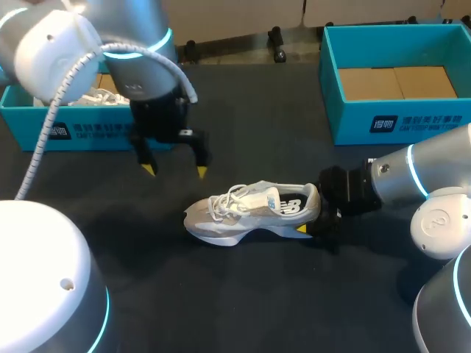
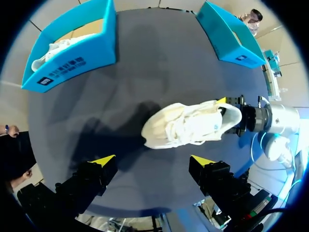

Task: Take the shoe out of the shoebox, open the shoe tongue, remove and reinsert the insole, then place the shoe into the shoebox

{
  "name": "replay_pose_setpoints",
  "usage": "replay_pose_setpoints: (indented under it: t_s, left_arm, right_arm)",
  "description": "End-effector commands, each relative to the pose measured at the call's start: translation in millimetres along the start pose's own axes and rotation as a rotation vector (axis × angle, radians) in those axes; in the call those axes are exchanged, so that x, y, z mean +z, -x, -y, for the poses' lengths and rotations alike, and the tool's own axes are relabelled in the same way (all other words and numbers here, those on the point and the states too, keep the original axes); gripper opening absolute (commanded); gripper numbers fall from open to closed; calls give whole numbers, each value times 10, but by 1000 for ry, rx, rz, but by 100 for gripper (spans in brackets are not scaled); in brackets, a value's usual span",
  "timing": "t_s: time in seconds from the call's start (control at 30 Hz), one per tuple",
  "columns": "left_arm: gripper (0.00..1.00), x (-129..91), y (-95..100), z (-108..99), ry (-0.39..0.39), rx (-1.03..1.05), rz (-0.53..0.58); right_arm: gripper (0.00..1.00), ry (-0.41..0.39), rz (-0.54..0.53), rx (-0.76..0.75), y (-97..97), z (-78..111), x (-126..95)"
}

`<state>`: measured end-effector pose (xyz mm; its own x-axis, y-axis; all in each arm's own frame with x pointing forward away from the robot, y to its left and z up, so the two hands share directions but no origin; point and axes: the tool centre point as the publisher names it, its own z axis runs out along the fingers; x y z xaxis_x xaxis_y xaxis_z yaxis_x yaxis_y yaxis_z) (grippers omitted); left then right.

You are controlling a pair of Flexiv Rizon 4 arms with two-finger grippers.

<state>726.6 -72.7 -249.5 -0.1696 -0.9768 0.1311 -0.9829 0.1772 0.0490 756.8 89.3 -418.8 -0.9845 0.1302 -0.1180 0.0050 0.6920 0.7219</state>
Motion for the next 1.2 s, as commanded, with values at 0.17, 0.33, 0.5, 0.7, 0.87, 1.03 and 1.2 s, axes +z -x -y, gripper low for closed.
replay_pose_setpoints:
  t_s: [0.17, 0.33, 0.5, 0.7, 0.87, 1.03, 1.2]
  left_arm:
    - [100, 224, -369, 17, 14, 27, 10]
    - [100, 304, -620, 6, 10, 49, 15]
    - [100, 391, -826, 39, 2, 56, 20]
    - [100, 472, -1039, 130, -20, 47, 23]
    - [100, 554, -1171, 218, -29, 59, 42]
    - [100, 646, -1281, 335, -64, 72, 74]
    - [100, 744, -1358, 411, -89, 89, 103]
  right_arm:
    - [0, -7, 3, 1, -7, -10, 31]
    - [0, -7, 3, 1, -7, -10, 31]
    - [0, -7, 3, 1, -7, -10, 31]
    - [0, -7, 3, 1, -7, -10, 31]
    - [0, -7, 3, 1, -7, -10, 31]
    - [0, -7, 3, 1, -7, -10, 31]
    - [0, -7, 3, 1, -7, -10, 31]
